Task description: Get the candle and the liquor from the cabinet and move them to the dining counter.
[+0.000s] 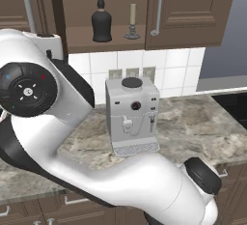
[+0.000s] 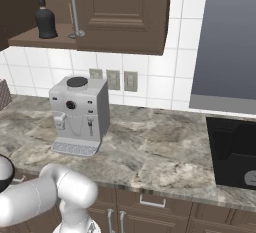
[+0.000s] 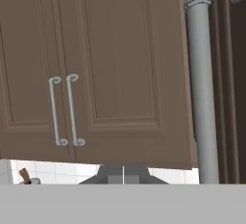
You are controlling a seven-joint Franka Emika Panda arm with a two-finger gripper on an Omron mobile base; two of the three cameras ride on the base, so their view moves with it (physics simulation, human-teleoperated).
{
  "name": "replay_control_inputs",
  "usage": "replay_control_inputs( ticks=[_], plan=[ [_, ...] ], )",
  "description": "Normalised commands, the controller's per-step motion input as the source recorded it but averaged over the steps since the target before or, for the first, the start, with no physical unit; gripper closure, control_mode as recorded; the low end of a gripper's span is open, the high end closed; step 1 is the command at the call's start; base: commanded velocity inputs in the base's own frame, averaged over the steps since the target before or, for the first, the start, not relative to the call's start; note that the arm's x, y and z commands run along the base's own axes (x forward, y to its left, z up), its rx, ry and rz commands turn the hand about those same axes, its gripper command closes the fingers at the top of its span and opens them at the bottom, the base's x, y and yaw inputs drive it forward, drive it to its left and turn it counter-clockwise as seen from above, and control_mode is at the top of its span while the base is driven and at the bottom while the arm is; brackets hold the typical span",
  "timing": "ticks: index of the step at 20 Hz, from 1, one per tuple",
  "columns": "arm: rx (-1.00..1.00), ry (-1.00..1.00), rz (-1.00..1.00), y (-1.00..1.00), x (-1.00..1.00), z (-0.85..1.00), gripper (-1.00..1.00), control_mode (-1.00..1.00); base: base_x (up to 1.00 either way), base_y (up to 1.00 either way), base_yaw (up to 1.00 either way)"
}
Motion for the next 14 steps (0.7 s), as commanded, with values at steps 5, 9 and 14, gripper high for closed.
replay_control_inputs(
  ticks=[5, 9, 14],
  plan=[
    [0.00, 0.00, 0.00, 0.00, -0.11, 0.00, -1.00, -1.00, 0.00, 0.00, 0.00],
    [0.00, -0.02, 0.00, 0.00, -0.49, 0.00, -1.00, -1.00, 0.00, 0.00, 0.00],
    [0.00, -0.10, 0.00, -0.55, -0.79, 0.00, -1.00, -1.00, 0.00, 0.00, 0.00]
  ],
)
